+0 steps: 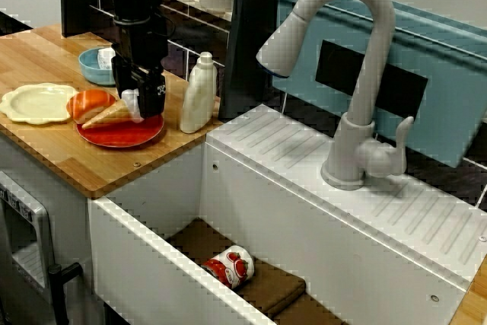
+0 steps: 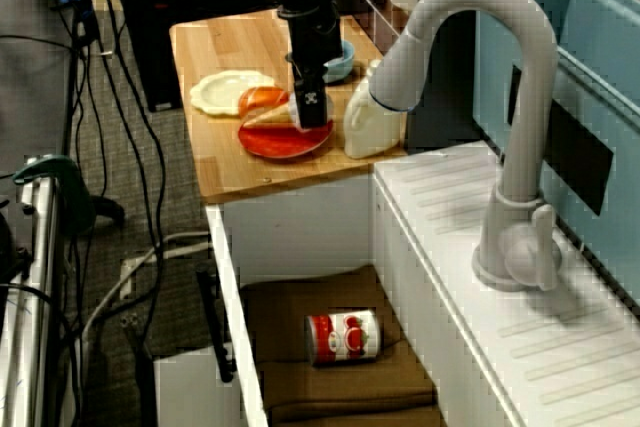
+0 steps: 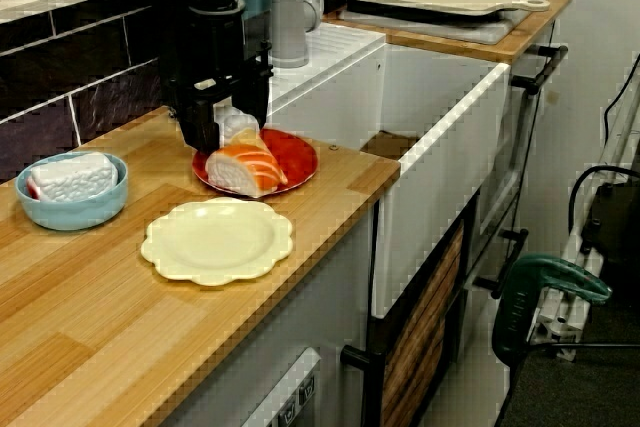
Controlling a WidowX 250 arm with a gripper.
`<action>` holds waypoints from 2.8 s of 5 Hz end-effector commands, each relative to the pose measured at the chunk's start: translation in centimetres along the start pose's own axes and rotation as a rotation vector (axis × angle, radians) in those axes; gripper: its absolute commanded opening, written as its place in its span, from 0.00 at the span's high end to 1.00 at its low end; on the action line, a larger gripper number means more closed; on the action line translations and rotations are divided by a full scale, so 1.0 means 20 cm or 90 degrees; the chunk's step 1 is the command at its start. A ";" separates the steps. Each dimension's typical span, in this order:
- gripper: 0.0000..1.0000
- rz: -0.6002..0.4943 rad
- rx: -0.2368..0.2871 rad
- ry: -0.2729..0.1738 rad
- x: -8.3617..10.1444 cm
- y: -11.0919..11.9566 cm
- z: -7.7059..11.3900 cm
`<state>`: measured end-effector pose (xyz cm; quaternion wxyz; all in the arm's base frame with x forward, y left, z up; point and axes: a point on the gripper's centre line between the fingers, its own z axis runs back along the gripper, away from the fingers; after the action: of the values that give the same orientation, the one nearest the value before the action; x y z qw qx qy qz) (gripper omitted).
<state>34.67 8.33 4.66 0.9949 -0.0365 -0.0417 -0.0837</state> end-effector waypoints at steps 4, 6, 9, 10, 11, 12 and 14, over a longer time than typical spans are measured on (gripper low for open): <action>1.00 0.063 -0.050 -0.007 0.02 0.24 0.33; 1.00 0.015 0.018 -0.032 -0.07 0.31 0.35; 1.00 -0.064 0.059 -0.044 -0.14 0.39 0.35; 1.00 -0.064 0.076 -0.041 -0.13 0.42 0.39; 1.00 -0.071 0.094 -0.035 -0.17 0.44 0.34; 1.00 -0.062 0.107 -0.034 -0.20 0.45 0.30; 0.23 -0.046 0.112 -0.015 -0.20 0.47 0.25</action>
<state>31.16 18.15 6.60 0.9920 0.0342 -0.0405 -0.1150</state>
